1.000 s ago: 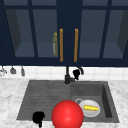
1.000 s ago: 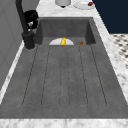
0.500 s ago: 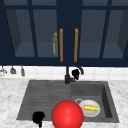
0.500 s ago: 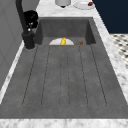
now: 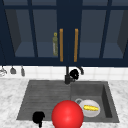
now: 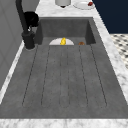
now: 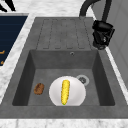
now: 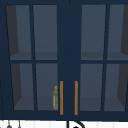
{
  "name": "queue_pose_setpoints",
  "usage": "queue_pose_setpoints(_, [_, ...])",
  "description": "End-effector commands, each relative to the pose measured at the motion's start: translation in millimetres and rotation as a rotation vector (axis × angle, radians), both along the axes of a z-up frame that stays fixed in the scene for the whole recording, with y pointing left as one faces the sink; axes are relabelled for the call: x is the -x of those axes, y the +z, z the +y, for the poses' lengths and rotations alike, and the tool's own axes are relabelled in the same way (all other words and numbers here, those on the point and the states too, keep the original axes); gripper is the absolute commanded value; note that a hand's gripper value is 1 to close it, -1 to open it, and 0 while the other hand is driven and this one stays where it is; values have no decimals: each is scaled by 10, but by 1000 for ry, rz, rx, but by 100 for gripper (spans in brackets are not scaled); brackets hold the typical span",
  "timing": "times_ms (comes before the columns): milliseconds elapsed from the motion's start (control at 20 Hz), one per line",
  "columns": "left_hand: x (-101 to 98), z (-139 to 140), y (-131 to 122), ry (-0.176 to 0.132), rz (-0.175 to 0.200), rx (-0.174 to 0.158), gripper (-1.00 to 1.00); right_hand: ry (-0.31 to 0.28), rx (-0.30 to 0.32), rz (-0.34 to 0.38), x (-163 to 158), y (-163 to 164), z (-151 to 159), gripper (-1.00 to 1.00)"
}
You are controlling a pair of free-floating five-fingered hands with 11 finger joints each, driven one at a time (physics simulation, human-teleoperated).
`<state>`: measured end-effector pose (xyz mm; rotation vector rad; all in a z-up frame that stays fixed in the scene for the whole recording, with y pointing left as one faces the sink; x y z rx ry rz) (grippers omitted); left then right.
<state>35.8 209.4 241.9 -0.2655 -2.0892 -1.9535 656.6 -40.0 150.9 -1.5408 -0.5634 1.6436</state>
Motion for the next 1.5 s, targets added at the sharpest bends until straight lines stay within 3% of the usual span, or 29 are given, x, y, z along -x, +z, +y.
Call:
queue_pose_setpoints(0, [0, 0, 0, 0, 0, 0, 0, 0, 39, 64, -35, 164, 256, 100])
queue_pose_setpoints(200, [0, 0, 0, 0, 0, 0, 0, -42, 224, 61, -1, -27, 362, 100])
queue_pose_setpoints(300, [0, 0, 0, 0, 0, 0, 0, -55, 177, -35, 35, -120, 307, 100])
queue_pose_setpoints(350, [0, 0, 0, 0, 0, 0, 0, -74, 160, -61, 112, -122, 252, -100])
queue_pose_setpoints(400, [0, 0, 0, 0, 0, 0, 0, -112, 150, -84, 167, -56, 118, -100])
queue_pose_setpoints(450, [0, 0, 0, 0, 0, 0, 0, -113, 152, -97, 259, -29, 61, -100])
queue_pose_setpoints(800, [0, 0, 0, 0, 0, 0, 0, -75, 95, -114, 497, 333, -231, -100])
queue_pose_setpoints(1200, [0, 0, 0, 0, 0, 0, 0, 8, 72, -106, 722, 272, -565, -100])
queue_pose_setpoints(1450, [0, 0, 0, 0, 0, 0, 0, 12, 141, -124, 830, 49, -652, -100])
